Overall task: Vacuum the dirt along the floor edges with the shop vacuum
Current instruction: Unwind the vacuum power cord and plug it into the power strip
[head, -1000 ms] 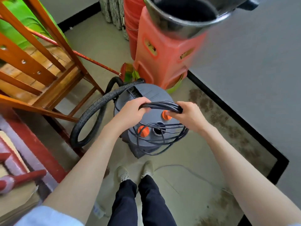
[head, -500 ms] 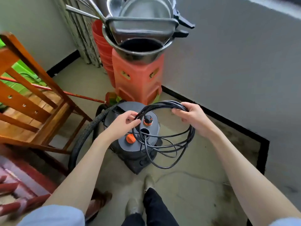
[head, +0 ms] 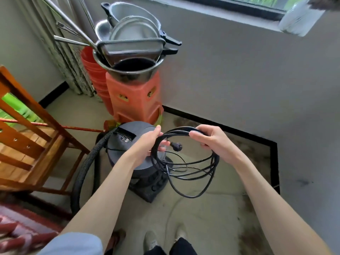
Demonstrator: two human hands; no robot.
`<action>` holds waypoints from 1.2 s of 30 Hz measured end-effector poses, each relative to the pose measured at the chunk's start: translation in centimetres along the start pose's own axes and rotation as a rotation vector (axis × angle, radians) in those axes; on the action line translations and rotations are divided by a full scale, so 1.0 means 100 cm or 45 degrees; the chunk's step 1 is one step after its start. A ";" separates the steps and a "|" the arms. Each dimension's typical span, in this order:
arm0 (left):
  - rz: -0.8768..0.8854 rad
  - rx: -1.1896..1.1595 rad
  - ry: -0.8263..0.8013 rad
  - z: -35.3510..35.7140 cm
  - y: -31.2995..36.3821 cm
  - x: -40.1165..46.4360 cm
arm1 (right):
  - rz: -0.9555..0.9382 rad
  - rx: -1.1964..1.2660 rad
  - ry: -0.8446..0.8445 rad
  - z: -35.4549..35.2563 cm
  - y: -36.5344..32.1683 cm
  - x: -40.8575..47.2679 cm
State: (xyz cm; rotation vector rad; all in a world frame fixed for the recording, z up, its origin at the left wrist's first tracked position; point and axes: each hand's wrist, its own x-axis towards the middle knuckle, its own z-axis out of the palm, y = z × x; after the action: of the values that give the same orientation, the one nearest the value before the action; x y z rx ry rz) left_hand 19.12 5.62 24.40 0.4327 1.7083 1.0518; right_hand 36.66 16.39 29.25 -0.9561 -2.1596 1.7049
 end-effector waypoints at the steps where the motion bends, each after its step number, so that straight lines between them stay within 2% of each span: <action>1: 0.017 -0.043 0.014 0.004 0.001 -0.003 | -0.007 0.004 -0.009 -0.001 0.000 -0.006; 7: 0.235 -0.352 0.088 0.030 0.004 -0.017 | 0.035 -0.045 -0.031 -0.011 0.008 -0.036; 10: 0.286 -0.347 0.083 0.049 0.005 -0.034 | 0.073 0.006 -0.033 -0.021 0.021 -0.053; 12: 0.369 -0.231 -0.010 0.065 0.006 -0.047 | 0.087 0.080 -0.016 -0.029 0.026 -0.063; 15: 0.462 0.209 -0.221 0.080 0.004 -0.061 | 0.104 0.151 0.037 -0.040 0.028 -0.075; 18: 0.530 0.485 -0.158 0.091 0.002 -0.071 | 0.104 0.160 0.115 -0.050 0.028 -0.081; 20: 0.628 0.530 -0.073 0.096 0.004 -0.078 | 0.107 0.197 0.095 -0.054 0.030 -0.084; 23: 0.723 0.505 -0.057 0.097 0.008 -0.083 | 0.208 0.225 0.066 -0.064 0.028 -0.086; 27: 0.755 0.453 -0.051 0.095 0.014 -0.091 | 0.299 0.174 0.042 -0.074 0.033 -0.084; 31: 0.736 0.291 0.033 0.080 0.016 -0.091 | 0.275 0.125 0.291 -0.075 0.040 -0.074; 33: 0.669 0.227 0.109 0.072 0.019 -0.089 | 0.285 0.203 0.451 -0.079 0.042 -0.072; 36: 0.505 0.191 0.207 0.064 0.017 -0.084 | 0.273 0.433 0.389 -0.083 0.042 -0.075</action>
State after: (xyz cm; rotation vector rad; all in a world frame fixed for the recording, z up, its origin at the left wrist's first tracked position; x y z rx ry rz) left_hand 27.86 3.42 30.13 0.8267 1.8998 1.2715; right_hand 48.34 18.80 29.43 -1.2822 -1.5635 1.8018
